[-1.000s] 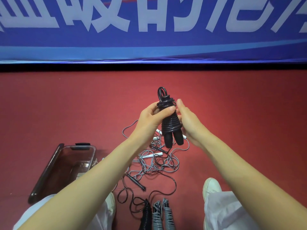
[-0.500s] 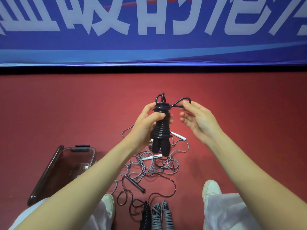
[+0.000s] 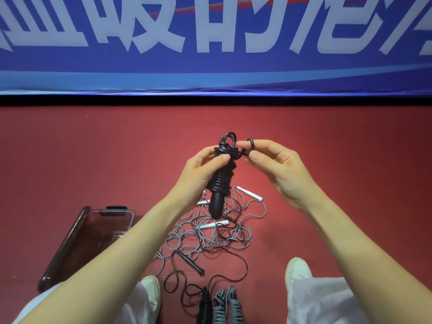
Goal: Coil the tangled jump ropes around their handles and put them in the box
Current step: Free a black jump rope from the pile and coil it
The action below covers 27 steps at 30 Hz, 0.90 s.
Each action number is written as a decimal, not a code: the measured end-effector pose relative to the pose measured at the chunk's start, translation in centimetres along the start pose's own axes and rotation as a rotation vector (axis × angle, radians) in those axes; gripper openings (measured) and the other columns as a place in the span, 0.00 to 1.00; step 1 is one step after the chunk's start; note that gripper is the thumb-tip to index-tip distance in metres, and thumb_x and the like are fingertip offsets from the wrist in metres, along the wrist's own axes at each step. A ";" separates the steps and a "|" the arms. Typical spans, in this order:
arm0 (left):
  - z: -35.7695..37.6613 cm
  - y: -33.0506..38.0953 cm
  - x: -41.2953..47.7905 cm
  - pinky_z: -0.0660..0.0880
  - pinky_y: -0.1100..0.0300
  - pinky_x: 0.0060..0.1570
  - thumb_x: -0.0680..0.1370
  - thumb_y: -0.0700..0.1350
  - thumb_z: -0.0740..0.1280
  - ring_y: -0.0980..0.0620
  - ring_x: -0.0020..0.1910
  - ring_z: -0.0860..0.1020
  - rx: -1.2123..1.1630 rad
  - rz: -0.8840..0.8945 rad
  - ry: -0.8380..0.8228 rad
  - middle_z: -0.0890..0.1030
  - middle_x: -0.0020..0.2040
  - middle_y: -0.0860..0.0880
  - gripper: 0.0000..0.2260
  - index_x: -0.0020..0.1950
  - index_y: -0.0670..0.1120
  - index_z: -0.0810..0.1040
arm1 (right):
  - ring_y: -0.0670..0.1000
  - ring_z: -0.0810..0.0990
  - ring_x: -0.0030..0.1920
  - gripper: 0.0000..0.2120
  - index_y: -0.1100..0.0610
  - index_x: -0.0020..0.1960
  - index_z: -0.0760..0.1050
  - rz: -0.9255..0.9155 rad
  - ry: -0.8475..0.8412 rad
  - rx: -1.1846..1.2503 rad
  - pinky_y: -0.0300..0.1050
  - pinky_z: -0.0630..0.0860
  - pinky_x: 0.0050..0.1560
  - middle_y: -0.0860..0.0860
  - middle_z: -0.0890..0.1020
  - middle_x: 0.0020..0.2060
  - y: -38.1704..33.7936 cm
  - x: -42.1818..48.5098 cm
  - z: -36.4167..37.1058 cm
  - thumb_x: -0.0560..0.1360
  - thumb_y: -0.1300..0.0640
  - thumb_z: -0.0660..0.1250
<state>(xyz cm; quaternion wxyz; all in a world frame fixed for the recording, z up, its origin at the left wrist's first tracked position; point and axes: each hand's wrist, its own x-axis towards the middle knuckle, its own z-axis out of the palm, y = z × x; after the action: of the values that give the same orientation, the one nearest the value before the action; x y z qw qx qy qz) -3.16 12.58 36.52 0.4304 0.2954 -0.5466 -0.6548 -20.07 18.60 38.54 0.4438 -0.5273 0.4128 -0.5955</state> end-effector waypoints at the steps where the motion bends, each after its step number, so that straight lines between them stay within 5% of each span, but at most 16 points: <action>1: 0.0 -0.3 -0.1 0.77 0.61 0.41 0.77 0.37 0.66 0.50 0.44 0.82 0.011 0.009 0.005 0.80 0.49 0.44 0.16 0.64 0.47 0.73 | 0.51 0.80 0.55 0.08 0.53 0.51 0.81 0.004 0.041 -0.012 0.49 0.72 0.65 0.52 0.84 0.51 0.1 0.1 0.1 0.72 0.60 0.70; 5: 0.3 -0.6 -0.7 0.76 0.63 0.41 0.75 0.41 0.69 0.53 0.47 0.81 0.077 0.074 0.012 0.81 0.53 0.47 0.23 0.67 0.59 0.69 | 0.51 0.83 0.44 0.10 0.55 0.50 0.73 0.074 0.243 0.064 0.42 0.79 0.52 0.54 0.86 0.41 -0.2 0.3 0.5 0.71 0.61 0.71; 11: 1.1 -0.4 -1.1 0.75 0.66 0.50 0.77 0.37 0.67 0.62 0.48 0.80 0.184 0.118 -0.019 0.80 0.58 0.51 0.20 0.68 0.50 0.72 | 0.47 0.80 0.38 0.04 0.56 0.45 0.83 0.089 0.305 -0.115 0.37 0.77 0.39 0.49 0.84 0.35 -0.1 0.3 0.3 0.73 0.63 0.70; 15: 1.2 -0.5 -1.1 0.78 0.62 0.52 0.76 0.37 0.68 0.57 0.46 0.81 0.139 0.059 -0.038 0.84 0.51 0.55 0.20 0.66 0.51 0.74 | 0.48 0.80 0.38 0.03 0.58 0.46 0.83 0.132 0.291 -0.184 0.36 0.76 0.37 0.52 0.84 0.38 -0.3 0.4 -0.1 0.73 0.62 0.72; 27: 1.6 -0.9 -1.3 0.78 0.60 0.49 0.76 0.37 0.69 0.55 0.46 0.81 0.181 0.011 -0.061 0.79 0.57 0.51 0.18 0.62 0.53 0.76 | 0.45 0.76 0.30 0.04 0.58 0.39 0.81 0.245 0.172 -0.377 0.34 0.73 0.34 0.56 0.81 0.34 -1.1 0.8 -1.4 0.71 0.64 0.73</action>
<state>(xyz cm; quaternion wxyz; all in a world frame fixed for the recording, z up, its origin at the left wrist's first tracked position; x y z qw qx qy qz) -4.19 14.55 35.87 0.3890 0.3099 -0.6178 -0.6090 -21.60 18.15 39.62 0.3696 -0.4942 0.6140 -0.4921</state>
